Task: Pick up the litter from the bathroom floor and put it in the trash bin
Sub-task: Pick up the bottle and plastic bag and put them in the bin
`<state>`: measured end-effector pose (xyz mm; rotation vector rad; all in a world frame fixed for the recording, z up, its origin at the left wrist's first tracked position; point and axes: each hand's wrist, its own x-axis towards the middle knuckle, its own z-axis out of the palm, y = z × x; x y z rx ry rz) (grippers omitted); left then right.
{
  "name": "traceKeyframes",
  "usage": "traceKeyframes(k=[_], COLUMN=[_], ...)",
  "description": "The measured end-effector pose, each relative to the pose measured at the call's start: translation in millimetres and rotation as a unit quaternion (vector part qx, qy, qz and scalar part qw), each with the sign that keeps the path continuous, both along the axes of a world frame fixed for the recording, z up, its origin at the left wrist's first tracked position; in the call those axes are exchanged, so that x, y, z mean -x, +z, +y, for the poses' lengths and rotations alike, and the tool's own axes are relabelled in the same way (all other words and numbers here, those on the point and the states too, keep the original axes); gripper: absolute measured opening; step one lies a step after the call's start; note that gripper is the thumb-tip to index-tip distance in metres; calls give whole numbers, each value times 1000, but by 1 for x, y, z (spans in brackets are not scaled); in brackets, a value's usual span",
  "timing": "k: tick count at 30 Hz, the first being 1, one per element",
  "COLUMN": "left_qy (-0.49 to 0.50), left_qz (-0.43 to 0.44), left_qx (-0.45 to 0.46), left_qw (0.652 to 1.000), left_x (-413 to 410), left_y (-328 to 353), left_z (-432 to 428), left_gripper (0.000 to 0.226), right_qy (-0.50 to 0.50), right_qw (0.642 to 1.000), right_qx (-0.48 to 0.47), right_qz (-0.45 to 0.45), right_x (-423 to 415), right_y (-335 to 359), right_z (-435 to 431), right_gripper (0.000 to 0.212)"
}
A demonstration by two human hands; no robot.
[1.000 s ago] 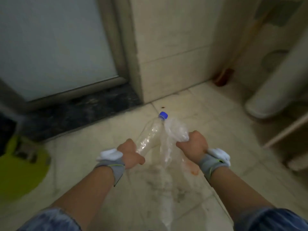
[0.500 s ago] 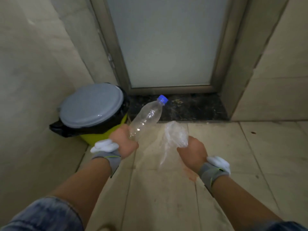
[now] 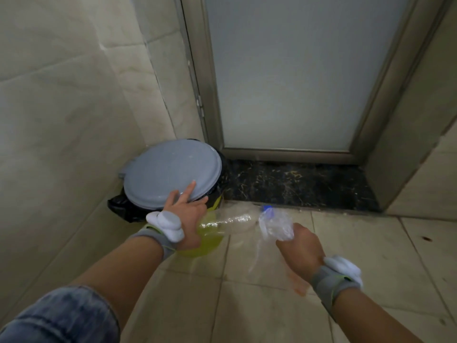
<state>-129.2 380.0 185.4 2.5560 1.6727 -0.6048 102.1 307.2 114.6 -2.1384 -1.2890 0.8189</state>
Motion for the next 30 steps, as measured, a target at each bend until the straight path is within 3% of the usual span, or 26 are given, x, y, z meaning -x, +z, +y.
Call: traceKeyframes(k=[6, 12, 17, 19, 23, 25, 27, 30], left_qy=[-19, 5, 0, 18, 32, 75, 125, 204], left_qz=[40, -79, -73, -68, -120, -108, -106, -117], left_qx=[1, -70, -156, -174, -165, -128, -89, -44], left_qw=[999, 994, 985, 982, 979, 983, 982, 971], left_x=[9, 14, 42, 45, 46, 45, 45, 53], left_y=[3, 9, 47, 64, 96, 110, 119, 125], left_z=[1, 2, 14, 17, 29, 34, 39, 49], left_gripper=[35, 34, 37, 37, 36, 48, 65, 72], right_qy=[-23, -77, -118, -127, -121, -102, -104, -90], right_qw=[999, 996, 992, 992, 976, 967, 959, 964], right_qx=[7, -11, 26, 23, 43, 40, 36, 75], right_qz=[-48, -51, -25, 14, 179, 230, 261, 239], right_x=[1, -5, 6, 18, 56, 74, 94, 116], right_y=[10, 26, 70, 93, 143, 156, 172, 184], right_z=[11, 34, 68, 80, 118, 139, 154, 180], right_gripper=[24, 32, 42, 46, 46, 32, 13, 11])
